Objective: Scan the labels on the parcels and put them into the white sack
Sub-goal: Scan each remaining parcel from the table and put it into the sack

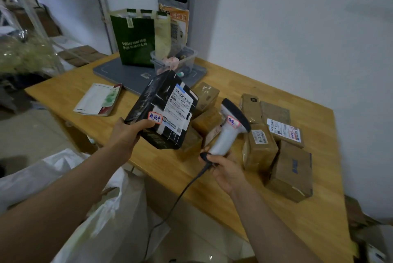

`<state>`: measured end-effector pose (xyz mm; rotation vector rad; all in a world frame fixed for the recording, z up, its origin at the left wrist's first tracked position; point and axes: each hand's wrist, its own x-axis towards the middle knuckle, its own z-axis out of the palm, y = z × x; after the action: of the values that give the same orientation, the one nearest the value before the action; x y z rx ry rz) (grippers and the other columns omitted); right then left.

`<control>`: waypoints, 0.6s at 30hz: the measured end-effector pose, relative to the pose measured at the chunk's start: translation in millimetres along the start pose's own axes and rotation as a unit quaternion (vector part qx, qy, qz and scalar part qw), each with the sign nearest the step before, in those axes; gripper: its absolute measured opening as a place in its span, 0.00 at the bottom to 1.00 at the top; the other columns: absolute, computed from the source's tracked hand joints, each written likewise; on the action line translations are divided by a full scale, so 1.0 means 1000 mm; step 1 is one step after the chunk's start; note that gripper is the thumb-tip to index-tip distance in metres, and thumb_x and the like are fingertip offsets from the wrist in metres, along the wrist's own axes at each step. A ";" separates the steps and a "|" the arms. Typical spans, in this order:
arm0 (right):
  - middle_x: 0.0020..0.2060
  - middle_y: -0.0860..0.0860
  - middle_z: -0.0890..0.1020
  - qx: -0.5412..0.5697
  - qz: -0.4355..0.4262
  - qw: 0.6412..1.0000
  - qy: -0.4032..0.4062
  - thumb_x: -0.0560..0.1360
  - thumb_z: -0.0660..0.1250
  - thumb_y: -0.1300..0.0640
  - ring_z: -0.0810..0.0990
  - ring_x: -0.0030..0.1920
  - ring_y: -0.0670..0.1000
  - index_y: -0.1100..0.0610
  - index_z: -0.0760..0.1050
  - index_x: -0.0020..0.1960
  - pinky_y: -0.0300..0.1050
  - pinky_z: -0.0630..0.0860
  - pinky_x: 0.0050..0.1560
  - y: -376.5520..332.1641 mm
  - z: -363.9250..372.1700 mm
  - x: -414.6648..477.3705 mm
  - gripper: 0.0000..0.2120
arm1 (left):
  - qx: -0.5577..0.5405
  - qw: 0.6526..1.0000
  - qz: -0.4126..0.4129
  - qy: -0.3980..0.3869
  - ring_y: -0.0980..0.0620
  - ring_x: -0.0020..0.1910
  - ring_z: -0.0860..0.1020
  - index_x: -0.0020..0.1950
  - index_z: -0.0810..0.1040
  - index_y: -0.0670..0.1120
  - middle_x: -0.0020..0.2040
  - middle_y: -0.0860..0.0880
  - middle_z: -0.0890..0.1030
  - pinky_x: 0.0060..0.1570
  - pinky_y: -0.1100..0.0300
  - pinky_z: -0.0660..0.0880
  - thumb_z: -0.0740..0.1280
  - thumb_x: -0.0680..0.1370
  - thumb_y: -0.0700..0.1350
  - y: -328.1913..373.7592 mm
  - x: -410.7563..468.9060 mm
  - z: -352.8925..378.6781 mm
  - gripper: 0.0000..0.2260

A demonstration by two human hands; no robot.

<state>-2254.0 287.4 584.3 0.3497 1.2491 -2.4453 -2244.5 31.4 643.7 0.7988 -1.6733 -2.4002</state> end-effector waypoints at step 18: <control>0.33 0.55 0.79 -0.087 -0.009 0.988 -0.125 0.66 0.72 0.63 0.78 0.31 0.52 0.62 0.74 0.51 0.47 0.79 0.33 -0.038 0.086 -0.019 0.15 | 0.028 0.994 0.110 0.008 0.43 0.61 0.77 0.70 0.66 0.39 0.63 0.41 0.76 0.65 0.46 0.72 0.78 0.61 0.37 0.014 0.010 -0.027 0.40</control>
<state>-2257.9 241.4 668.8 -0.0172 1.3445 -2.2864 -2243.1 -0.4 645.4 0.6036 -1.7282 -2.2035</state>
